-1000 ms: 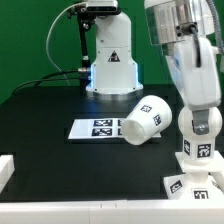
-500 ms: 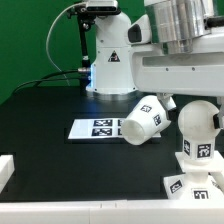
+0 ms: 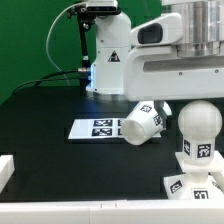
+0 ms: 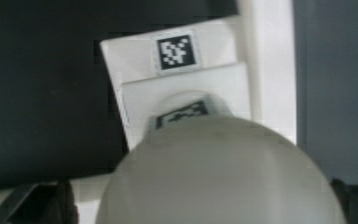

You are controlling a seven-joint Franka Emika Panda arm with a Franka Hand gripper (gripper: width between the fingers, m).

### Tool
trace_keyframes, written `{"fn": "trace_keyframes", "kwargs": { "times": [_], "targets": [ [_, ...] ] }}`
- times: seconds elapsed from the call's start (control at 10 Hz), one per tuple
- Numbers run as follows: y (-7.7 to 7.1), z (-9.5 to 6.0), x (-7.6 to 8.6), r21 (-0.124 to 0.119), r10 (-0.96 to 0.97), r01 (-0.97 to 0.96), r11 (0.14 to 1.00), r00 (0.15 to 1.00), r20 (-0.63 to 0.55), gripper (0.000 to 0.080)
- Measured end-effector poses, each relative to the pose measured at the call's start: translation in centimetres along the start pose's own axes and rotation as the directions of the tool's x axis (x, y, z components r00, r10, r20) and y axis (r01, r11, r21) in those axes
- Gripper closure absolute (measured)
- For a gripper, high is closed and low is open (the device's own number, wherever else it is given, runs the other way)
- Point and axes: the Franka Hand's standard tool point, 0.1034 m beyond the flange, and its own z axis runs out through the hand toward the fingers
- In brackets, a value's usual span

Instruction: Assemble lamp

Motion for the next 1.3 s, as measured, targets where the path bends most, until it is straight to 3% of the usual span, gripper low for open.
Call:
{"fn": "trace_keyframes", "kwargs": {
  "times": [0.3, 0.4, 0.8, 1.1, 1.3],
  "targets": [
    [0.12, 0.17, 0.00, -0.001, -0.037, 0.037, 0.999, 0.999, -0.005, 0.0112],
    [0.12, 0.17, 0.01, -0.001, -0.013, 0.013, 1.000, 1.000, -0.005, 0.0227],
    [0.02, 0.16, -0.01, 0.001, 0.241, -0.241, 0.971, 0.971, -0.004, 0.0226],
    [0.03, 0.14, 0.30, 0.002, 0.564, -0.564, 0.826, 0.826, -0.002, 0.0226],
    [-0.41, 0.15, 0.40, 0.011, 0.764, -0.764, 0.645, 0.645, 0.002, 0.0225]
  ]
}}
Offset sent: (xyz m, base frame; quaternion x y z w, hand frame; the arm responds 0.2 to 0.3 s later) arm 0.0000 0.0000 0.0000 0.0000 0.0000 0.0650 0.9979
